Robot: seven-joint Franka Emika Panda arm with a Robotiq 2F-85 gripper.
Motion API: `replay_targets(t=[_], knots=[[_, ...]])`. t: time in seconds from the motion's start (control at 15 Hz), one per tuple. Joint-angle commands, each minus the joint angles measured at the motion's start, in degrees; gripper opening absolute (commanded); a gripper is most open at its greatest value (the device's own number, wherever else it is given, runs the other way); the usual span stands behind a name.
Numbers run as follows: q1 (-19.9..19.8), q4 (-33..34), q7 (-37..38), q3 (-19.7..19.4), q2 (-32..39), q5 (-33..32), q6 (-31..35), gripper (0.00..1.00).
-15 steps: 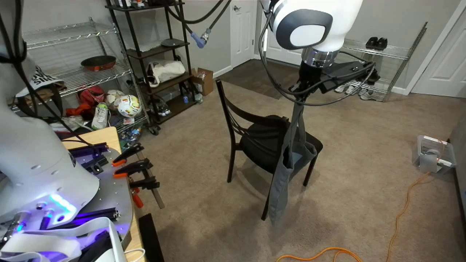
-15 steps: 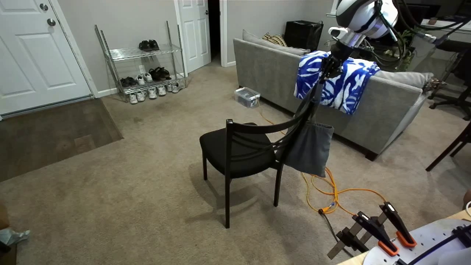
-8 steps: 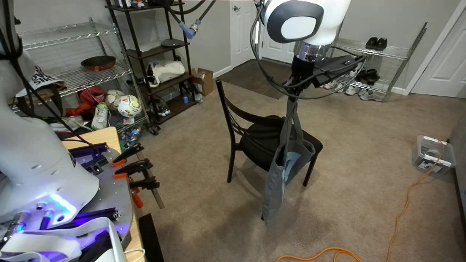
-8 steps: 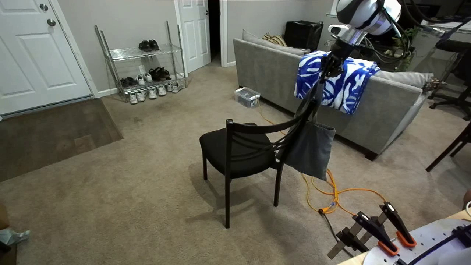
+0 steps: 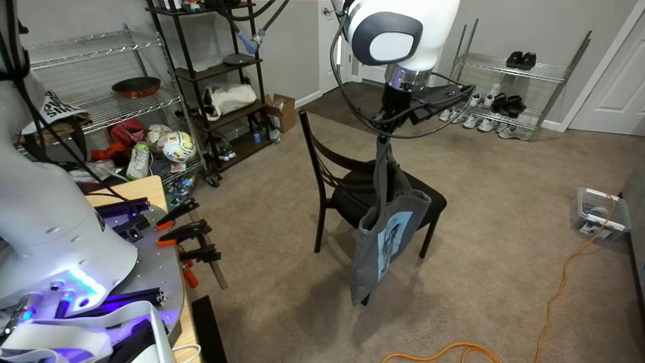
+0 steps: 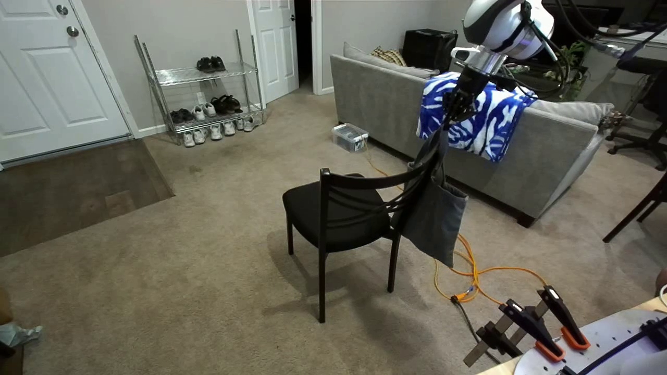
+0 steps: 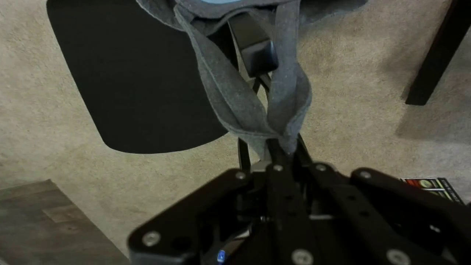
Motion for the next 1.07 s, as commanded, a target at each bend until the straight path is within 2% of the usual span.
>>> replay_targets(t=[0.0,0.67,0.73,0.8,1.0], knots=[[0.69,-5.06,-2.48,0.42,-4.09,-0.47,-0.02,0.02],[-0.04,-4.78,-1.99,-0.5,-3.26,0.56,-1.63,0.02],[0.92,-3.05,-0.41,-0.75,-1.35,0.05,-0.59,0.02],[0.88,-3.02,-0.4,-0.86,-1.27,0.04,-0.62,0.08],[0.98,-2.93,-0.37,-0.83,-0.88,0.0,-0.6,0.08]])
